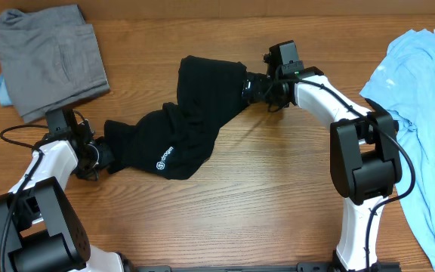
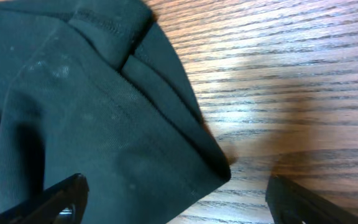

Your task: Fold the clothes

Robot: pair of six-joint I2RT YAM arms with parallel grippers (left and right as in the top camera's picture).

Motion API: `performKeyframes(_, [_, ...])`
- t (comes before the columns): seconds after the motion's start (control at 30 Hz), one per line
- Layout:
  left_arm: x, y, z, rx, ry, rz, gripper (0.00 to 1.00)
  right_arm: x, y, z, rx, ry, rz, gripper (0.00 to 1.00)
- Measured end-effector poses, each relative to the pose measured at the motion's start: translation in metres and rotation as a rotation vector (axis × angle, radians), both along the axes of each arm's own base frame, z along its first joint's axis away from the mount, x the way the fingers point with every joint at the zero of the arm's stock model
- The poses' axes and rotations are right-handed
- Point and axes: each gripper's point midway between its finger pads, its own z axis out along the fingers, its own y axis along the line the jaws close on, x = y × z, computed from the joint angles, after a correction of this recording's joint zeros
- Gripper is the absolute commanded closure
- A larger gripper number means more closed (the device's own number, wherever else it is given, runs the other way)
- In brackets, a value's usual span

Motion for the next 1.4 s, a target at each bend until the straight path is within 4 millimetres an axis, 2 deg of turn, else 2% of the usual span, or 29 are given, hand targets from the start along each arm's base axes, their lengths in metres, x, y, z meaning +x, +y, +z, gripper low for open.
performKeyframes(0.07, [0.000, 0.000, 0.000, 0.000, 0.000, 0.000, 0.96, 0.000, 0.000, -0.001, 0.003, 0.005, -0.010, 0.25])
performKeyframes(0.27, [0.000, 0.000, 0.000, 0.001, -0.002, 0.000, 0.96, 0.004, 0.001, -0.002, 0.009, -0.006, -0.018, 0.16])
performKeyframes(0.5, [0.000, 0.000, 0.000, 0.000, -0.002, 0.001, 0.95, 0.004, 0.008, -0.003, -0.041, -0.031, -0.017, 0.17])
performKeyframes(0.67, [0.001, 0.000, 0.000, 0.001, -0.004, 0.001, 0.94, 0.007, 0.009, -0.004, -0.042, -0.041, -0.034, 0.21])
performKeyframes(0.9, [0.001, 0.000, 0.000, 0.001, -0.005, 0.001, 0.94, 0.012, 0.009, -0.009, -0.040, -0.035, -0.056, 0.51])
performKeyframes(0.97, [0.001, 0.000, 0.000, 0.001, -0.005, 0.001, 0.94, 0.012, 0.009, -0.011, -0.038, -0.033, -0.060, 0.63])
performKeyframes(1.1, [0.001, 0.000, 0.000, 0.002, -0.005, 0.001, 0.96, 0.010, 0.006, -0.015, -0.052, -0.019, -0.073, 0.95])
performKeyframes(1.23, [0.000, 0.000, 0.000, -0.001, 0.000, 0.001, 0.96, 0.004, 0.001, -0.017, -0.075, 0.031, -0.099, 0.96])
performKeyframes(1.4, [-0.016, -0.006, 0.004, -0.032, 0.085, 0.005, 0.96, -0.011, -0.014, -0.013, -0.128, 0.132, -0.159, 0.96])
